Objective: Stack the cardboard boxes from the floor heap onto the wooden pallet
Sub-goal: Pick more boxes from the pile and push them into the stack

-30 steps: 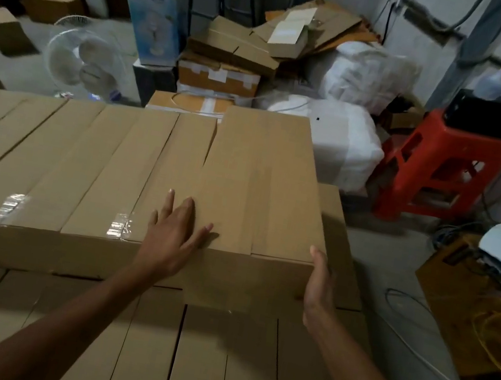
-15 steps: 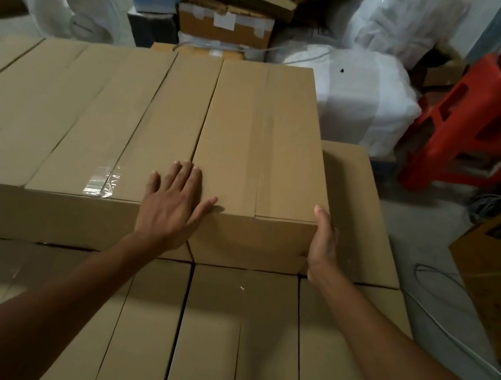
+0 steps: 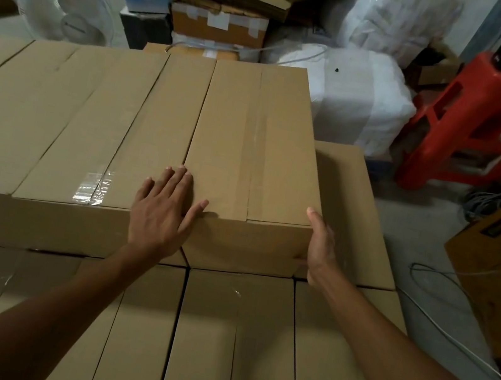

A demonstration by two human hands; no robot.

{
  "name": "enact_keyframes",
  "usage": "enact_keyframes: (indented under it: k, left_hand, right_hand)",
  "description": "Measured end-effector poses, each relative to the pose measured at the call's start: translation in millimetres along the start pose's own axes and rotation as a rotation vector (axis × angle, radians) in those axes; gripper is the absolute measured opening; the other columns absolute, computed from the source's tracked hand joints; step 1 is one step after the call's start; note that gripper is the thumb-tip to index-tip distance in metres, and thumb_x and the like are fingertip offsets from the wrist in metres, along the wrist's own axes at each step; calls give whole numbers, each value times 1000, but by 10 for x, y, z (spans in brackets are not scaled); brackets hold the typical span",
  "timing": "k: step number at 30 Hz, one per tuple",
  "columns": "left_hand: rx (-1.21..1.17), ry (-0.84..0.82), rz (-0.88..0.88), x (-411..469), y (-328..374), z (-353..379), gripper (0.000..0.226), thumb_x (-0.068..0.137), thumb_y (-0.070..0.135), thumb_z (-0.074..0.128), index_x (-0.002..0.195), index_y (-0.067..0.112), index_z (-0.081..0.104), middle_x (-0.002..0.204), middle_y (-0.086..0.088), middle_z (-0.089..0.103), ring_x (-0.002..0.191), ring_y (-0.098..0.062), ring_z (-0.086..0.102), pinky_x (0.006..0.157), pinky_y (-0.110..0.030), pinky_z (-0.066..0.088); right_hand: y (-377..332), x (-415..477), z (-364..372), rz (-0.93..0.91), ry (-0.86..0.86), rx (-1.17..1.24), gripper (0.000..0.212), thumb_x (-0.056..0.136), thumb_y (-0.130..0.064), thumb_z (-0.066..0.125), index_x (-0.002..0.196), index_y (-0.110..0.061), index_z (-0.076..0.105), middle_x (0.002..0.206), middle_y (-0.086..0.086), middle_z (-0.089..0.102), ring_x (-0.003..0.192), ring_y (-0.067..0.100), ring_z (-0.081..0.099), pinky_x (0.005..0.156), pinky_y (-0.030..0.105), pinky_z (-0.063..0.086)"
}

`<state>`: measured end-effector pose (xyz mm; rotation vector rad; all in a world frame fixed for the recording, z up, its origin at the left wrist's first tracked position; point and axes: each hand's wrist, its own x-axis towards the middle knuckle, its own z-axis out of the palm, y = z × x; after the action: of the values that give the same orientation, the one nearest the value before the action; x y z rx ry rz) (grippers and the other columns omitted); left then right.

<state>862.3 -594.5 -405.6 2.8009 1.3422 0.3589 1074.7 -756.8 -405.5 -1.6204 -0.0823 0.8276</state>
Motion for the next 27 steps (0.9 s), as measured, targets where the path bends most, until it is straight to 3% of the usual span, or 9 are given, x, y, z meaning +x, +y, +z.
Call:
enact_keyframes:
  k: [6,9,12,14,16,20,23,27]
  left_hand:
    - [-19,27,-6,-4,26,23,86,97,70,5,153,12,37,162,-7,31,151,-21,24,122,-40,19]
    - [-14,36,3,-14,30,22,85,98,69,7,153,11,37,162,-7,30,151,-20,24,122,-39,19]
    - [-7,33,7,-22,51,17,86,98,69,4,152,10,38,159,-7,35,150,-20,26,122,-39,20]
    - [-12,39,11,-24,60,8,86,99,68,4,151,10,40,158,-8,37,149,-22,29,122,-41,23]
    - [-21,41,16,-26,56,-2,85,99,66,4,151,10,41,157,-9,39,149,-23,30,121,-42,25]
    - [-34,56,28,-30,37,9,79,101,62,8,149,11,44,155,-10,42,147,-24,33,120,-42,27]
    - [-60,77,31,-15,31,13,75,102,60,14,144,11,51,150,-10,50,144,-26,39,116,-43,32]
    - [-67,87,27,-12,35,27,74,101,61,17,143,12,53,151,-8,49,144,-25,38,117,-42,31]
  right_hand:
    - [18,40,-41,-9,-28,-42,56,99,-42,54,145,-12,47,146,9,48,129,22,46,108,40,38]
    - [-32,78,-52,-16,-36,-124,57,99,-38,53,147,-10,42,139,3,48,126,20,46,99,36,36]
    - [-213,150,2,-224,-8,-450,57,98,-27,51,151,-14,33,132,6,55,108,24,60,81,35,48]
    - [-359,152,139,-351,27,-632,64,96,-15,55,154,-16,27,134,6,53,107,25,61,82,39,56]
    - [-410,111,288,-382,63,-828,72,95,-28,59,156,-14,22,147,11,41,119,29,54,92,43,53]
    - [-274,29,305,-465,133,-1211,79,97,-60,41,158,-19,13,159,16,21,127,36,46,94,47,48]
    - [-249,9,244,-537,111,-1277,73,99,-61,35,159,-25,15,164,17,9,138,37,36,98,50,44]
    - [-260,-8,177,-644,32,-1350,66,101,-58,31,159,-30,19,167,11,4,131,33,41,92,44,46]
